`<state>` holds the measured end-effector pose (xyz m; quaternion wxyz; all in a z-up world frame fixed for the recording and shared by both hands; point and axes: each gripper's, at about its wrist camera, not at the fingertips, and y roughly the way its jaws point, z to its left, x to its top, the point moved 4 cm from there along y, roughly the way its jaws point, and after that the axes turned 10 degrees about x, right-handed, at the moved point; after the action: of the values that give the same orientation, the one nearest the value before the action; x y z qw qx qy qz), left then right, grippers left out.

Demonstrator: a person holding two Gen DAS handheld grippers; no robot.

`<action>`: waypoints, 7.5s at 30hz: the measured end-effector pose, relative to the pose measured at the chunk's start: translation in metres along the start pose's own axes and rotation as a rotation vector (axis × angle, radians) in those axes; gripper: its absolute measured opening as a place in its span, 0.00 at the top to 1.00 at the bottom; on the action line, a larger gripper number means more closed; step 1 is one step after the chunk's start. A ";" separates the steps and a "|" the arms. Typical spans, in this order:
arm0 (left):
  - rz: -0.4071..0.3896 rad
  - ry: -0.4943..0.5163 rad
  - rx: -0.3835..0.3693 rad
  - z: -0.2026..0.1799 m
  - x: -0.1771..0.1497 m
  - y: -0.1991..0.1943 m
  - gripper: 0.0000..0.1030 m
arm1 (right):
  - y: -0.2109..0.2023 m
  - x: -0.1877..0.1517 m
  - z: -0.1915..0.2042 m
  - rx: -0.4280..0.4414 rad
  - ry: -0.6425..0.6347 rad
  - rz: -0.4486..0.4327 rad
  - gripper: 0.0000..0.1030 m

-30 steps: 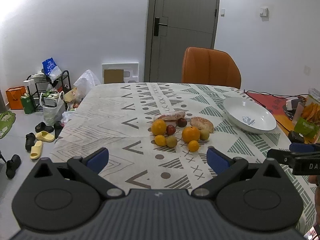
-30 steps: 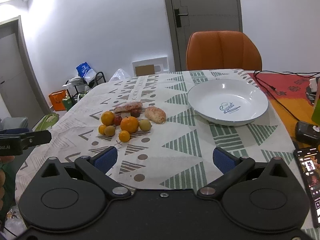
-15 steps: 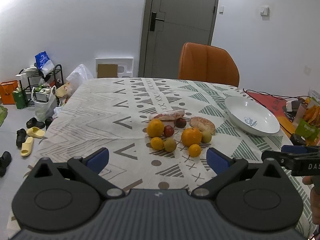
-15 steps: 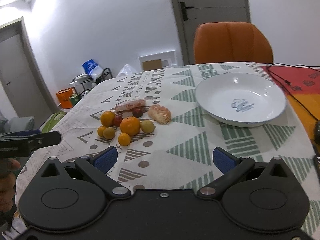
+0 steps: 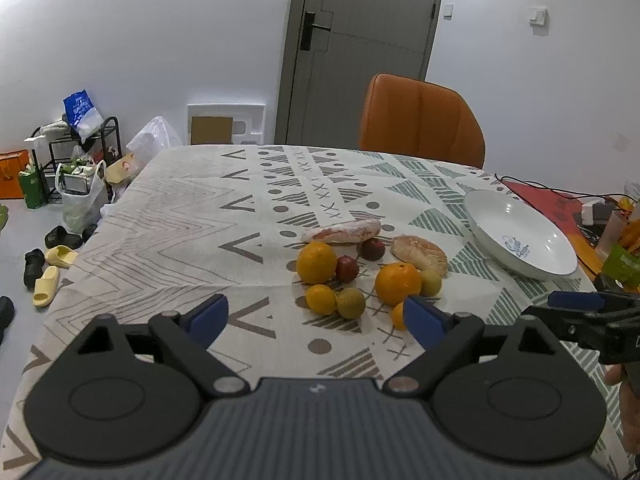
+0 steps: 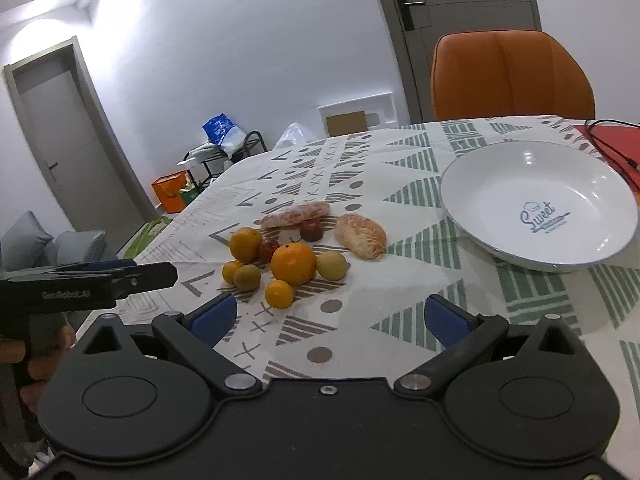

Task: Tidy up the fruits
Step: 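Grasp a small yellow-green fruit with the right gripper while the left gripper grasps a small orange, then drop the yellow-green fruit into the white plate with the right gripper while the left drops its orange, then move both open grippers back over the fruit pile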

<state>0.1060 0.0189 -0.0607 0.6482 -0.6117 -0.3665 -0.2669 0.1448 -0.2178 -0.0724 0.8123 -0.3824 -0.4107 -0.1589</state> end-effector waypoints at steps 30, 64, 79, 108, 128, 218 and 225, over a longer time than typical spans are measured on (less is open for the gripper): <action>0.106 0.008 -0.015 0.002 0.004 0.070 0.56 | 0.066 0.017 -0.020 0.007 -0.029 0.106 0.37; 0.068 0.013 -0.023 -0.013 0.014 0.061 0.79 | 0.057 0.022 -0.031 0.015 -0.037 0.052 0.77; 0.030 0.082 -0.073 -0.059 0.023 0.052 0.79 | 0.009 0.028 -0.061 -0.042 0.011 -0.051 0.77; -0.012 0.210 -0.153 -0.151 0.037 0.051 0.79 | -0.054 0.024 -0.135 -0.170 0.113 -0.175 0.77; -0.028 0.261 -0.163 -0.182 0.050 0.059 0.79 | -0.062 0.017 -0.144 -0.184 0.132 -0.178 0.66; -0.034 0.006 0.052 -0.007 0.012 0.024 0.15 | 0.013 0.012 -0.009 -0.022 -0.052 -0.043 0.03; -0.023 -0.009 0.054 0.004 0.007 0.026 0.15 | 0.024 0.011 0.001 0.001 -0.075 -0.016 0.05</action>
<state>0.1304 0.0267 -0.0707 0.6597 -0.5910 -0.3836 -0.2614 0.1647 -0.2002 -0.0750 0.7952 -0.3845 -0.4440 -0.1506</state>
